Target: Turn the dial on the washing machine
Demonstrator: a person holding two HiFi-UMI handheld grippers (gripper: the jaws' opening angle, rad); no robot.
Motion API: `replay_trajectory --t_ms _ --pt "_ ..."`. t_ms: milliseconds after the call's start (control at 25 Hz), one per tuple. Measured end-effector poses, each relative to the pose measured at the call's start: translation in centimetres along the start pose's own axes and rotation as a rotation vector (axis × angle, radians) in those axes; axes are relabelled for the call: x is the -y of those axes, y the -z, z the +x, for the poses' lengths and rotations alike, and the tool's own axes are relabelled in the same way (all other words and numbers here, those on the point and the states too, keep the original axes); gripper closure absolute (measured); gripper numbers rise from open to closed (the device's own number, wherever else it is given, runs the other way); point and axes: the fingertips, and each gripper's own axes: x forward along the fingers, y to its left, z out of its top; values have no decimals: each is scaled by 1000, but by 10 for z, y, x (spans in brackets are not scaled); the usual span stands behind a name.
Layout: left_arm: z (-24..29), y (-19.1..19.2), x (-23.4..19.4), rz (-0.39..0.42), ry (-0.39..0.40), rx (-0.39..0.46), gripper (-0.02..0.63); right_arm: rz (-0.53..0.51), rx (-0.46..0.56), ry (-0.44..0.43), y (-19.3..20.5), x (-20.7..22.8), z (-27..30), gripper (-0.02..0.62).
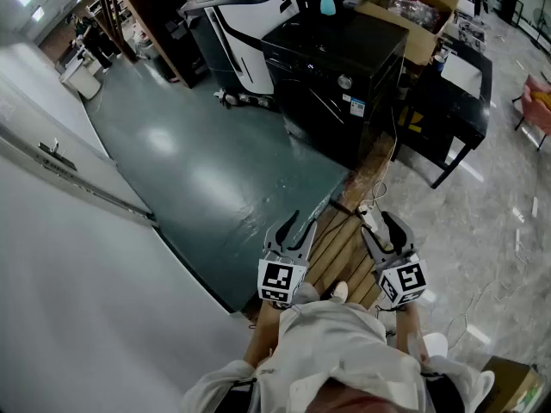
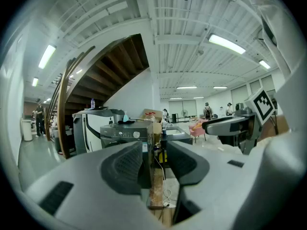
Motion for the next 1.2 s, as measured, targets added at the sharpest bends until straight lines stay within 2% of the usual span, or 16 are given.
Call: replay_trajectory --t_ms 320,520,800,1200 --pt "26 3 21 -9 -24 -9 443 20 3 -17 8 34 6 347" --pt "39 -2 17 -6 -36 -9 443 19 8 -56 4 39 28 347" --pt "66 -3 -10 -11 -47 -9 443 3 -2 -86 -2 45 68 347" --pt "108 -21 -70 -31 -5 -27 443 1 -53 -63 -28 51 136 354"
